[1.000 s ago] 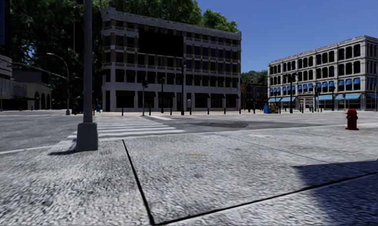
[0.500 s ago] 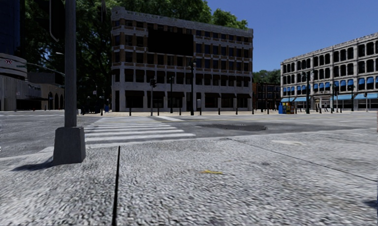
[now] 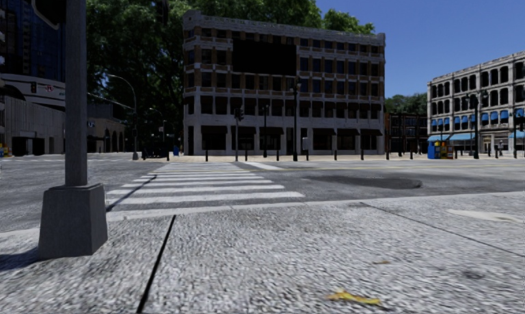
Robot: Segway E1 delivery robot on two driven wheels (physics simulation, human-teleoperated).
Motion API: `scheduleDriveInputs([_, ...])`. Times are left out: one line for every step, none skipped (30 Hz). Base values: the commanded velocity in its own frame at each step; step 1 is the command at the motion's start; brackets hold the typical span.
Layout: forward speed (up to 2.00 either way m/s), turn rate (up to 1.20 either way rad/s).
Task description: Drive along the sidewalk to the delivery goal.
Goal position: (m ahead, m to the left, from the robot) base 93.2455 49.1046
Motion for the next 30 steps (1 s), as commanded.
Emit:
scheduleDriveInputs([1.76, 0.14])
scheduleDriveInputs([1.75, 0.14])
scheduleDriveInputs([1.75, 0.14])
scheduleDriveInputs([1.75, 0.14])
scheduleDriveInputs([1.75, 0.13])
scheduleDriveInputs([1.75, 0.12])
scheduleDriveInputs([1.75, 0.00])
scheduleDriveInputs([1.75, 0.00])
scheduleDriveInputs([1.74, 0.00])
scheduleDriveInputs([1.75, 0.00])
scheduleDriveInputs([1.83, 0.00])
scheduleDriveInputs([1.83, 0.00])
scheduleDriveInputs([1.89, 0.00])
scheduleDriveInputs([1.90, 0.00])
scheduleDriveInputs([1.90, 0.00])
scheduleDriveInputs([1.83, 0.00])
scheduleDriveInputs([1.64, 0.00])
scheduleDriveInputs([1.62, 0.00])
scheduleDriveInputs([1.62, 0.00])
scheduleDriveInputs([1.75, 0.14])
scheduleDriveInputs([1.82, 0.30])
scheduleDriveInputs([1.83, 0.35])
scheduleDriveInputs([1.83, 0.36])
scheduleDriveInputs([1.83, 0.36])
scheduleDriveInputs([1.83, 0.36])
scheduleDriveInputs([1.83, 0.36])
scheduleDriveInputs([1.86, 0.37])
scheduleDriveInputs([1.86, 0.37])
scheduleDriveInputs([1.88, 0.37])
scheduleDriveInputs([1.90, 0.37])
